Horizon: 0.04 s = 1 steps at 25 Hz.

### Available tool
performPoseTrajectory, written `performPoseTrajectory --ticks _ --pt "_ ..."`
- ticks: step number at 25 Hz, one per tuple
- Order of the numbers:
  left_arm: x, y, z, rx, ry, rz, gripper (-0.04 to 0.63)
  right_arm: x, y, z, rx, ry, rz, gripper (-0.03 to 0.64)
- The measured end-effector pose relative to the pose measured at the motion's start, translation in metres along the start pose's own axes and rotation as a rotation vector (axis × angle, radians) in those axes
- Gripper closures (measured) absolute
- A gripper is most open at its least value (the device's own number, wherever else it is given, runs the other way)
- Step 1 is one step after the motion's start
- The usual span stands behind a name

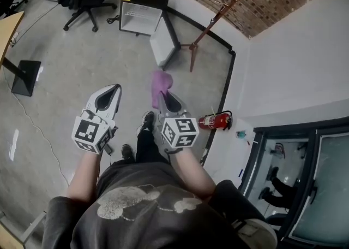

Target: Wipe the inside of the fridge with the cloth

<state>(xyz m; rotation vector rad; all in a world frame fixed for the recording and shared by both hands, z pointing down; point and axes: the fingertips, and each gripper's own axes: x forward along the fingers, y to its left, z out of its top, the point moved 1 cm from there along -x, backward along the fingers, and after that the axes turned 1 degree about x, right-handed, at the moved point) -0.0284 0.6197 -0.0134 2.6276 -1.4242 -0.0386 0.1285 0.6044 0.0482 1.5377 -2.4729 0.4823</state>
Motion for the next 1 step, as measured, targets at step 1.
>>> performPoseTrajectory --ticks 1 --pt "-0.0010 0.0009 0.0003 0.003 -0.003 0.002 0.577 -0.0003 0.0006 -0.0007 -0.002 0.002 0.001 0.571"
